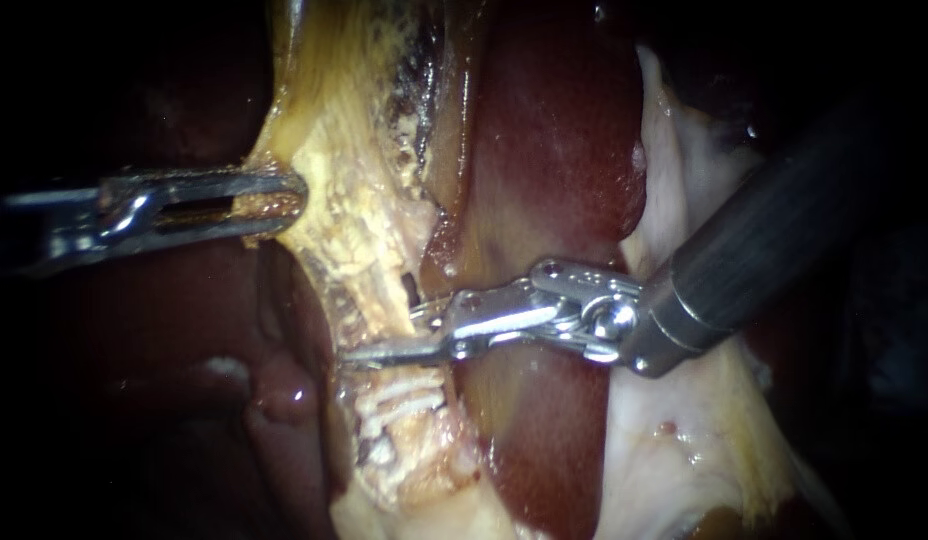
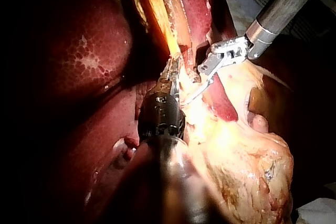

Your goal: Going back third clip left tube

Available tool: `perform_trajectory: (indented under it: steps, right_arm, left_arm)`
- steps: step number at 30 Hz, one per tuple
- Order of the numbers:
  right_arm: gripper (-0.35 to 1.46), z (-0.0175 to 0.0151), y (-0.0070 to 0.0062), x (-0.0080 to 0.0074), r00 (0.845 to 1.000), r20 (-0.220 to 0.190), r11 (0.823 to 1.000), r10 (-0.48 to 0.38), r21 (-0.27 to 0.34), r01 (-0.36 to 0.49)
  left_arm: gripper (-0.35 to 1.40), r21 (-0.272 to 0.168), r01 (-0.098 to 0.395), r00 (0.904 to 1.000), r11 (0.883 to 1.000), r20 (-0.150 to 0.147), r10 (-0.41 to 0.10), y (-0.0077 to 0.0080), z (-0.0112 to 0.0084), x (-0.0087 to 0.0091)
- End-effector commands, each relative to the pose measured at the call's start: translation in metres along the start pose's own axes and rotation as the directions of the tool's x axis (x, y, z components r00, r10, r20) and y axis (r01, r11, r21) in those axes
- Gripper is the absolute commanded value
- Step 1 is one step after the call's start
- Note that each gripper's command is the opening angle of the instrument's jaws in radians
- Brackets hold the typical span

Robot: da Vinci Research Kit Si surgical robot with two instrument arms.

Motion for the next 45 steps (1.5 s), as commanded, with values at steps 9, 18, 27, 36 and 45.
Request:
perform_trajectory:
  steps: [9,18,27,36,45]
  right_arm:
    - [0.38,-0.0002,0.0005,-0.0002,1.0,0.003,1.0,0.025,0.005,-0.025]
    - [0.6,-0.0015,0.0001,-0.0016,0.98,0.008,0.979,-0.198,-0.037,0.198]
    - [0.6,-0.0045,-0.001,-0.0026,0.935,0.022,0.934,-0.353,-0.049,0.354]
    - [0.6,-0.0092,-0.003,-0.0021,0.924,0.0,0.923,-0.382,-0.041,0.382]
    - [0.6,-0.015,-0.0052,0.0009,0.886,0.006,0.878,-0.463,-0.131,0.46]
  left_arm:
    - [-0.35,-0.002,-0.001,1.0,1.0,0.001,0.001,0.0,0.0,0.0002]
    - [-0.35,-0.002,-0.001,1.0,1.0,0.001,0.001,0.0,-0.0002,0.0003]
    - [-0.35,-0.002,-0.001,1.0,1.0,0.001,0.001,0.0,-0.0002,0.0003]
    - [-0.35,-0.002,-0.002,1.0,1.0,0.001,0.002,0.0,-0.0002,0.0004]
    - [-0.35,-0.005,-0.003,1.0,1.0,0.003,0.003,-0.0002,0.0001,0.0008]
